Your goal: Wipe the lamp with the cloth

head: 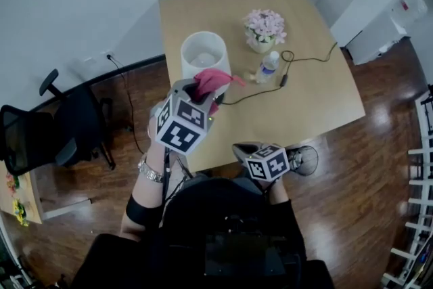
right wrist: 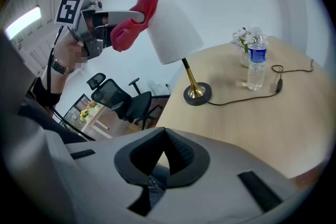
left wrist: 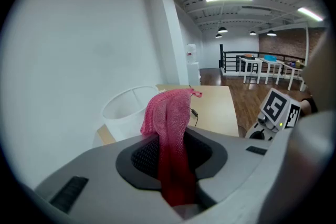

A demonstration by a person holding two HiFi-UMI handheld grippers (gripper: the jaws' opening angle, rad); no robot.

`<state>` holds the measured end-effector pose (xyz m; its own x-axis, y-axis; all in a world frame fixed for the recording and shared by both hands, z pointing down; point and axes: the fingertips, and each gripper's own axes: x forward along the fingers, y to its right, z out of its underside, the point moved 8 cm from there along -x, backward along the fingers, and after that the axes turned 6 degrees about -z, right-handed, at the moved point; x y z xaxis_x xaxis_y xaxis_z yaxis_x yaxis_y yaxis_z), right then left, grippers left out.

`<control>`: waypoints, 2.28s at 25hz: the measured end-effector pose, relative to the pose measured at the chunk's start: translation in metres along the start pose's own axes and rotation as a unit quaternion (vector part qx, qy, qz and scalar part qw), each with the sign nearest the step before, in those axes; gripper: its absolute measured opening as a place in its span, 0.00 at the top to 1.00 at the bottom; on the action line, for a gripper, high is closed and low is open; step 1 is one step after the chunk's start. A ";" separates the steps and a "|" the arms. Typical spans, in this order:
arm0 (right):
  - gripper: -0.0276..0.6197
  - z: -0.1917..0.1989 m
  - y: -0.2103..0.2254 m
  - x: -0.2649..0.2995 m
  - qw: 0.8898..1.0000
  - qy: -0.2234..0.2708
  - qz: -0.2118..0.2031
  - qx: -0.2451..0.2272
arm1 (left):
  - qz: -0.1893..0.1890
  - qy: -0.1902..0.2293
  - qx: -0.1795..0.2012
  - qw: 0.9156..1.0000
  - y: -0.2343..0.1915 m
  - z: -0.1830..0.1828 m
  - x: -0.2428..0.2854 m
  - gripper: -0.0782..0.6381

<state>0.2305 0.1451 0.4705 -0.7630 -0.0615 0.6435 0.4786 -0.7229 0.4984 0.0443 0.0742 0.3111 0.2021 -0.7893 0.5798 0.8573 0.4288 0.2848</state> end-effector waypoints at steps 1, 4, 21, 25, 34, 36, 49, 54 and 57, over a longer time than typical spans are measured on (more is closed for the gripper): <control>0.95 -0.003 0.004 -0.001 1.000 -0.004 -0.007 -0.009 | -0.003 -0.009 -0.007 1.000 0.002 0.004 0.004 0.73; 0.95 -0.018 0.018 -0.007 0.999 -0.018 -0.020 -0.039 | -0.018 -0.034 -0.030 0.999 0.007 0.013 0.017 0.73; 0.95 -0.040 0.090 -0.066 0.986 -0.060 -0.101 -0.118 | -0.048 -0.158 -0.208 0.964 0.075 0.092 0.088 0.74; 0.95 -0.039 0.103 -0.068 0.982 -0.070 -0.124 -0.127 | -0.045 -0.177 -0.234 0.955 0.091 0.100 0.101 0.74; 0.95 -0.038 0.130 -0.070 0.967 -0.111 -0.169 -0.154 | -0.139 -0.101 -0.227 0.959 0.092 0.003 0.051 0.74; 0.95 -0.038 0.131 -0.070 0.964 -0.118 -0.178 -0.160 | -0.174 -0.085 -0.204 0.960 0.075 -0.029 0.035 0.74; 0.95 -0.052 0.150 -0.070 0.956 -0.134 -0.196 -0.172 | -0.202 -0.135 -0.227 0.943 0.057 -0.012 0.068 0.74; 0.95 -0.056 0.162 -0.069 0.955 -0.142 -0.197 -0.170 | -0.163 -0.152 -0.262 0.939 0.074 0.015 0.101 0.74; 0.95 -0.058 0.171 -0.067 0.955 -0.144 -0.194 -0.171 | -0.154 -0.159 -0.275 0.936 0.080 0.025 0.113 0.74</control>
<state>0.3388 -0.0141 0.4789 -0.6800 0.4125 0.6062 -0.0228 -0.8382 0.5449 0.1239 0.0308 0.4187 -0.1705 -0.6295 0.7581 0.9834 -0.1568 0.0909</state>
